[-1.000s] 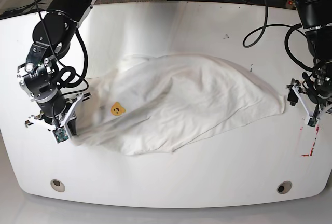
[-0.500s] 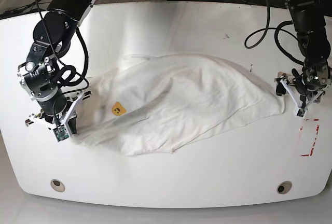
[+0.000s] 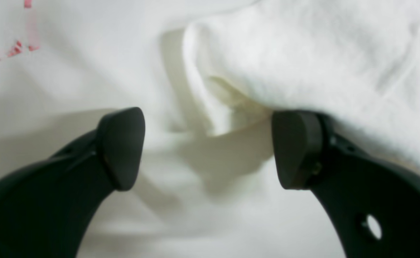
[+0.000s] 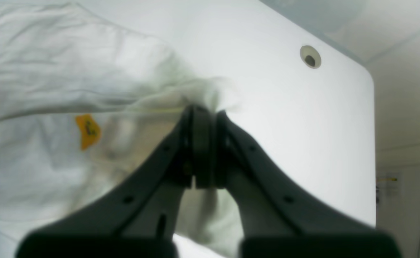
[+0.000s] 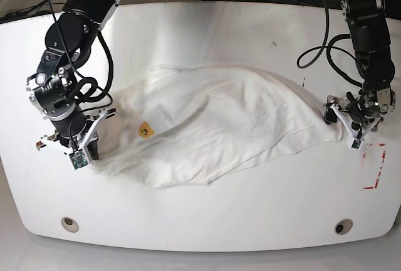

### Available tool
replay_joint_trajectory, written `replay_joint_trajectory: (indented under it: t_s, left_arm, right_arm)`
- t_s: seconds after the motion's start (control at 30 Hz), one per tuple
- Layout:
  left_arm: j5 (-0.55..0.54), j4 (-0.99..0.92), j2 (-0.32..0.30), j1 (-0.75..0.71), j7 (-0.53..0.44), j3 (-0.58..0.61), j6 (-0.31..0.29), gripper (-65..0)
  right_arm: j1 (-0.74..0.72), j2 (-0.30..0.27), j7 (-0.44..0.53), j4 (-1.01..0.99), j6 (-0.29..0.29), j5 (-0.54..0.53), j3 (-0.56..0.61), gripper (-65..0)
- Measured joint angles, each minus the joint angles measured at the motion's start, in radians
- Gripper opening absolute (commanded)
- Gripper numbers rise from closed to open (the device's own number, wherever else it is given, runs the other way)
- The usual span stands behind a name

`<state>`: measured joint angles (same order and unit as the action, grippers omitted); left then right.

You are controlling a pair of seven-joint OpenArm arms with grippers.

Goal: Fold the T-shirt properly
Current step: 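Hold the shirt edges with both grippers and adjust their spread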

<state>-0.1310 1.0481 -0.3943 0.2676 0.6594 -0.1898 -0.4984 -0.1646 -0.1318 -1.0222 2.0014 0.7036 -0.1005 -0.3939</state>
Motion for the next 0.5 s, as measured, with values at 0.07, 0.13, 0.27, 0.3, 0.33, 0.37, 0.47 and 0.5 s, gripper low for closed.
replay_joint_trajectory:
  t_s: [0.07, 0.13, 0.27, 0.3, 0.33, 0.37, 0.47, 0.5]
  left_arm:
    - [-0.005, -0.014, -0.002, -0.003, -0.034, 0.0, 0.0, -31.8]
    - [-0.005, -0.036, -0.002, 0.0, -0.066, 0.0, -0.001, -41.1]
    - [-0.017, -0.08, -0.002, 0.014, -0.105, 0.0, -0.007, -57.8]
    - [-0.016, -0.094, -0.002, 0.023, -0.112, 0.0, -0.007, -58.9]
    - [-0.015, -0.106, -0.002, 0.029, -0.112, 0.0, -0.006, -59.2]
    - [-0.014, -0.119, -0.003, 0.036, -0.12, 0.0, -0.006, -59.3]
    - [-0.012, -0.119, -0.006, 0.036, -0.135, 0.0, -0.006, -59.3]
    - [-0.009, -0.109, -0.007, 0.032, -0.129, 0.0, -0.005, -59.3]
  right_arm:
    - [0.0, -0.001, 0.0, 0.0, 0.0, 0.003, -0.002, -65.0]
    - [0.0, 0.0, 0.0, 0.0, 0.0, 0.003, -0.001, -65.0]
    - [0.0, 0.001, 0.0, 0.0, 0.0, -0.001, 0.002, -65.0]
    - [0.0, 0.001, 0.0, 0.0, 0.0, 0.0, 0.0, -65.0]
    - [0.0, 0.001, 0.0, 0.0, 0.0, 0.0, -0.001, -65.0]
    - [0.0, 0.001, 0.0, 0.0, 0.0, 0.0, -0.004, -65.0]
    - [0.0, 0.001, 0.0, 0.0, 0.0, 0.0, -0.005, -65.0]
    - [0.0, 0.001, 0.0, 0.0, 0.0, 0.0, -0.005, -65.0]
